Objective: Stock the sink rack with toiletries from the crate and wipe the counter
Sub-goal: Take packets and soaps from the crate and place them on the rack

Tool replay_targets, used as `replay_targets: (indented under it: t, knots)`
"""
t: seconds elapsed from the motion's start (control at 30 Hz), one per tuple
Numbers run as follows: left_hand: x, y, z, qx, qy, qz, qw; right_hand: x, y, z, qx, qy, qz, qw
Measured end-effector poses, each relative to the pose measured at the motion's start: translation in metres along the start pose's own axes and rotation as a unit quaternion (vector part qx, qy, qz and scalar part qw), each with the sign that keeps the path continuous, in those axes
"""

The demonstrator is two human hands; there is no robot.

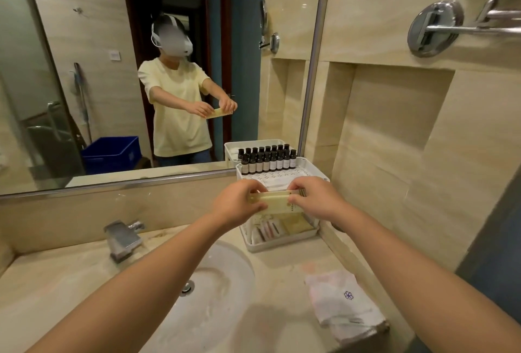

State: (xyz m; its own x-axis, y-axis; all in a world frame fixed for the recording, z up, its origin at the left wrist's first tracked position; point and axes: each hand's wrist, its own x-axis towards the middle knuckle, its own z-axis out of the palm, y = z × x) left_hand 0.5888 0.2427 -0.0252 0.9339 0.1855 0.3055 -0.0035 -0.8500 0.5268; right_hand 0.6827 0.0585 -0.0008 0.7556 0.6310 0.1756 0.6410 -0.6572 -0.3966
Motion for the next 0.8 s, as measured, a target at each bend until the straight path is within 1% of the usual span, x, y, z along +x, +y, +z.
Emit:
replay_targets:
  t: [0.17, 0.3, 0.43, 0.6, 0.8]
  knots:
    - [0.058, -0.012, 0.016, -0.004, 0.014, -0.029, 0.999, 0.063, 0.037, 0.006, -0.004, 0.017, 0.008, 1.000]
    - [0.110, -0.021, 0.031, 0.003, 0.026, -0.051, 0.998, 0.120, 0.067, 0.008, 0.004, 0.000, -0.001, 1.000]
    - [0.156, -0.034, 0.049, -0.001, 0.026, -0.089, 0.996, 0.171, 0.095, 0.013, 0.024, -0.019, -0.003, 1.000]
    - [0.197, -0.057, 0.081, 0.004, 0.004, -0.125, 0.992, 0.217, 0.129, 0.032, 0.053, -0.069, 0.001, 0.996]
    - [0.208, -0.077, 0.114, 0.006, -0.034, -0.171, 0.985, 0.234, 0.160, 0.064, 0.082, -0.137, 0.017, 0.987]
